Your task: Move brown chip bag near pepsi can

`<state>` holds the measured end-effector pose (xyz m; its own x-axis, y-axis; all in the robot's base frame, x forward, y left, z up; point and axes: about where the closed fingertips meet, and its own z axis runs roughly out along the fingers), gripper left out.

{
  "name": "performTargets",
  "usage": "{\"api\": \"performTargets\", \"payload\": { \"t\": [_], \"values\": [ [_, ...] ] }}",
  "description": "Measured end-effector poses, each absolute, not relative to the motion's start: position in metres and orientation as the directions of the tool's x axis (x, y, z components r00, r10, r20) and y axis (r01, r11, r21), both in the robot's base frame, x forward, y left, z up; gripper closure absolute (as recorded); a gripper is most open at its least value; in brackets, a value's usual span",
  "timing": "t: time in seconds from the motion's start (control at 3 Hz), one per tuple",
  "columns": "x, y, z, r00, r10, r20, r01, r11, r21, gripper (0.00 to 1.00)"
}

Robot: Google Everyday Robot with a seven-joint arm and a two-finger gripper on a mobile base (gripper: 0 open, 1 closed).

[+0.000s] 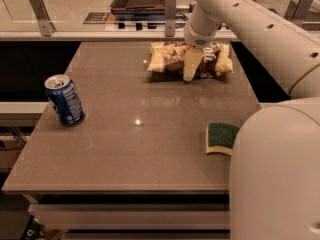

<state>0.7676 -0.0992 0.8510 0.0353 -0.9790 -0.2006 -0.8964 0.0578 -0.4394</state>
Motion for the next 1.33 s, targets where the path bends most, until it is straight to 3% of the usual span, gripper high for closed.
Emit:
{"api": "performTargets", "payload": {
  "t": [0.33,1.33],
  "values": [
    [0.7676,-0.0978,0.8479,0.036,-0.979,-0.2,-0.899,0.056,-0.435,0.18],
    [0.7681,-0.0954,0.8417,0.038,-0.979,-0.199,-0.903,0.052,-0.427,0.89]
  ]
}}
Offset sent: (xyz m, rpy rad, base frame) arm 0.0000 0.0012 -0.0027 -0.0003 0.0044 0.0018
